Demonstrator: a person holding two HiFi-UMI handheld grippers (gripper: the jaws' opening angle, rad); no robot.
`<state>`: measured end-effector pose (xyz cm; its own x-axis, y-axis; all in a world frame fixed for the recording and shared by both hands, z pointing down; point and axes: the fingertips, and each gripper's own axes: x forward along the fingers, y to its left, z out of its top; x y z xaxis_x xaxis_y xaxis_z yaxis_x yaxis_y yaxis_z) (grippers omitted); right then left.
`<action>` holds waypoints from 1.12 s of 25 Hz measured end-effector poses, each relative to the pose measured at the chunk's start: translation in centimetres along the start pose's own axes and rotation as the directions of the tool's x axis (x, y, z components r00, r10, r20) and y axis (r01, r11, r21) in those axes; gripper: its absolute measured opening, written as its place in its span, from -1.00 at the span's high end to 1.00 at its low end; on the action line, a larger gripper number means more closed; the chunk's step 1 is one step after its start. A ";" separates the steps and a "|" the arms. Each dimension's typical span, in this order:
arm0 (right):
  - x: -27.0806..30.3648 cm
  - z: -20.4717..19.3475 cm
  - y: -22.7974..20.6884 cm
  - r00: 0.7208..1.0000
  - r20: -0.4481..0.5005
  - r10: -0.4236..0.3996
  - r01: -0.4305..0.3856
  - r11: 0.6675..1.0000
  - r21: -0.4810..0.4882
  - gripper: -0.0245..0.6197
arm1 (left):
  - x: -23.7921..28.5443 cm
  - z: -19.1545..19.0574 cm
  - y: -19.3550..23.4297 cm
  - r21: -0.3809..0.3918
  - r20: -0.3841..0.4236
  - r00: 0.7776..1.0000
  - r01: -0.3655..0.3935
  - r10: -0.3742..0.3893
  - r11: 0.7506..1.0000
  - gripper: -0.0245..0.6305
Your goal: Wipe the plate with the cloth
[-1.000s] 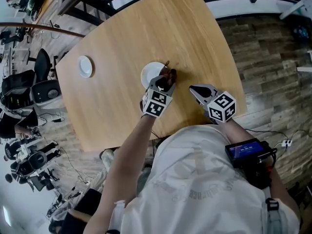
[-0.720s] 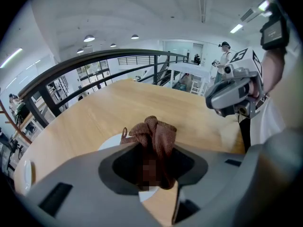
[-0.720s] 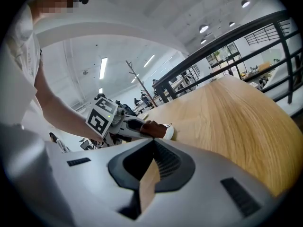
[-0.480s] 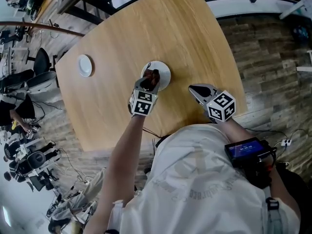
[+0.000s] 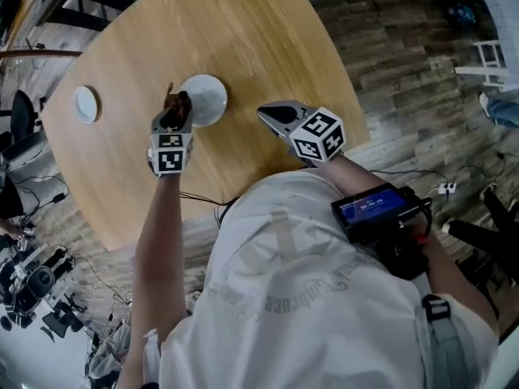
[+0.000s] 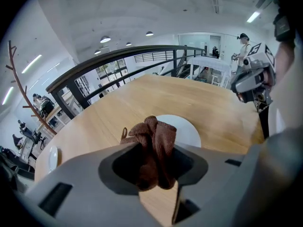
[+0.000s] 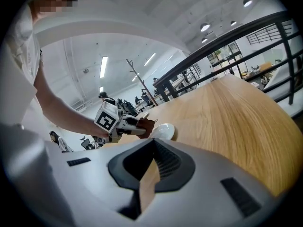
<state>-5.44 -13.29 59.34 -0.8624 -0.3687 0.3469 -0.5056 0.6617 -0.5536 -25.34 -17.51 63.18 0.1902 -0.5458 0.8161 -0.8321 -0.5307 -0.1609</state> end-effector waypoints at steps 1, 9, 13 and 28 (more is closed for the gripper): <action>0.1 0.0 0.2 1.000 -0.001 0.004 -0.004 1.000 0.003 0.88 | -0.1 -0.1 0.0 0.006 -0.009 1.000 0.000 0.000 1.000 0.41; 0.0 -0.2 1.0 1.000 -0.010 0.022 -0.022 1.000 0.020 0.88 | -0.2 -0.5 -3.4 0.091 -0.047 0.998 0.056 -0.052 0.994 0.41; 0.6 0.1 1.5 0.999 -0.004 0.041 -0.041 0.999 0.024 0.88 | -0.4 0.0 -4.9 0.099 -0.043 0.996 0.088 -0.084 0.991 0.41; 0.4 -0.3 0.8 1.000 0.004 0.018 -0.018 0.999 0.051 0.88 | 1.5 4.3 -3.0 0.036 0.028 0.996 0.085 -0.086 0.996 0.41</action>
<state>-6.18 -12.70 59.20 -0.8715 -0.3594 0.3336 -0.4904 0.6341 -0.5979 -20.34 -19.55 62.46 0.2760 -0.5159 0.8109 -0.7935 -0.5984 -0.1107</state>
